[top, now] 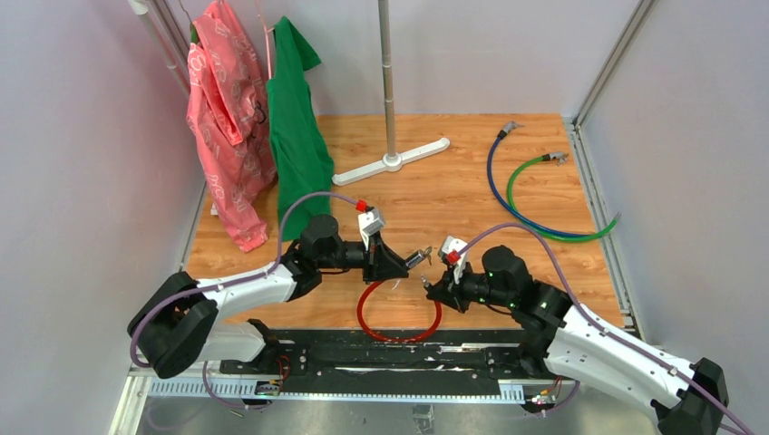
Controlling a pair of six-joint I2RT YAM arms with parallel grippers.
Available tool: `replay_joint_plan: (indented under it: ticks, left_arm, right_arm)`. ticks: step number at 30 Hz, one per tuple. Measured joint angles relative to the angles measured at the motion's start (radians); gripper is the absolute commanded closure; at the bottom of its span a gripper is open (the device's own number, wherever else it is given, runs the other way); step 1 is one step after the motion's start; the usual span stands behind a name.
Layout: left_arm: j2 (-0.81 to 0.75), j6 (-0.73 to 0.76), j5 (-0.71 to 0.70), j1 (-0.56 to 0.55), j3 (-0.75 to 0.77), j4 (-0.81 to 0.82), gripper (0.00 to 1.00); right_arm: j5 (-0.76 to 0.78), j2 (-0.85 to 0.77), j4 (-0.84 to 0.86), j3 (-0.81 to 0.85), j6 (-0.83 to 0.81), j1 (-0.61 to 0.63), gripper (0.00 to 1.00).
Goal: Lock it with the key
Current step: Lock the lock.
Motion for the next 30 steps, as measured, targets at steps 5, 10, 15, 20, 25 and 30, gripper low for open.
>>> replay_joint_plan:
  ticks: [5, 10, 15, 20, 25, 30]
  left_arm:
    - [0.003, 0.000, 0.020, 0.000, 0.001, -0.001, 1.00]
    - [0.003, 0.040, 0.063, 0.002, 0.014, -0.032, 1.00]
    - [0.003, 0.103, 0.083, 0.002, 0.029, -0.069, 1.00]
    - [0.003, 0.156, 0.070, -0.012, 0.033, -0.082, 1.00]
    - [0.003, 0.198, 0.069, -0.014, 0.033, -0.095, 1.00]
    - [0.002, 0.261, 0.053, -0.021, 0.038, -0.120, 1.00]
  right_arm:
    - [0.001, 0.014, 0.029, 0.000, -0.023, 0.010, 1.00]
    - [0.008, 0.039, 0.015, 0.023, -0.058, 0.014, 1.00]
    - [0.011, 0.033, 0.018, 0.025, -0.062, 0.016, 1.00]
    - [0.027, 0.041, 0.031, 0.025, -0.047, 0.017, 1.00]
    - [0.053, 0.048, 0.037, 0.025, -0.029, 0.018, 1.00]
    - [0.065, 0.058, 0.045, 0.025, -0.016, 0.018, 1.00]
